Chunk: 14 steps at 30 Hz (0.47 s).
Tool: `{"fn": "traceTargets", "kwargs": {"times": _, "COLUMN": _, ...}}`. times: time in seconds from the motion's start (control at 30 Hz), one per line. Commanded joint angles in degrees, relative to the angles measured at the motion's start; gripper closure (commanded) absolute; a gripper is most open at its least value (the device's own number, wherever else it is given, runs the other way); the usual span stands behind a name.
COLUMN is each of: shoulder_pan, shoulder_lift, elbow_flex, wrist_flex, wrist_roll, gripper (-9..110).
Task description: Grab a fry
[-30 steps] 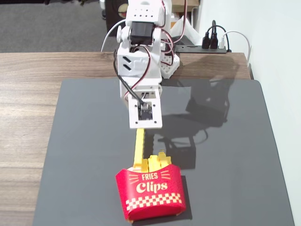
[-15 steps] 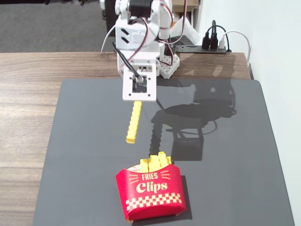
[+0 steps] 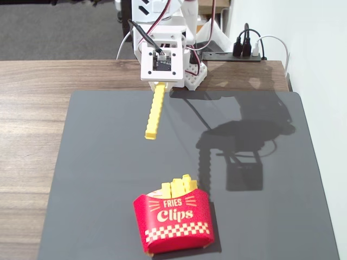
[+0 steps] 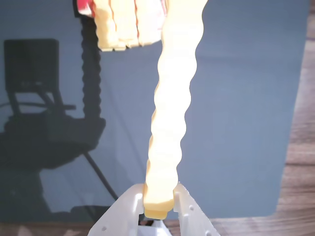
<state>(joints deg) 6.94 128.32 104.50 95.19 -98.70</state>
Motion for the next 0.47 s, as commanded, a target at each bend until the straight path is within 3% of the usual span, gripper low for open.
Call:
{"fn": "traceTargets", "kwargs": {"times": 0.0, "shoulder_pan": -0.7, "shoulder_lift": -0.4, "elbow_flex": -3.3, "wrist_flex": 0.4, "wrist_roll": 0.2, "gripper": 101}}
{"fn": "traceTargets", "kwargs": {"times": 0.43, "shoulder_pan": -0.6, "shoulder_lift": -2.6, "elbow_flex": -3.3, "wrist_flex": -0.8, "wrist_roll": -0.2, "gripper": 101}}
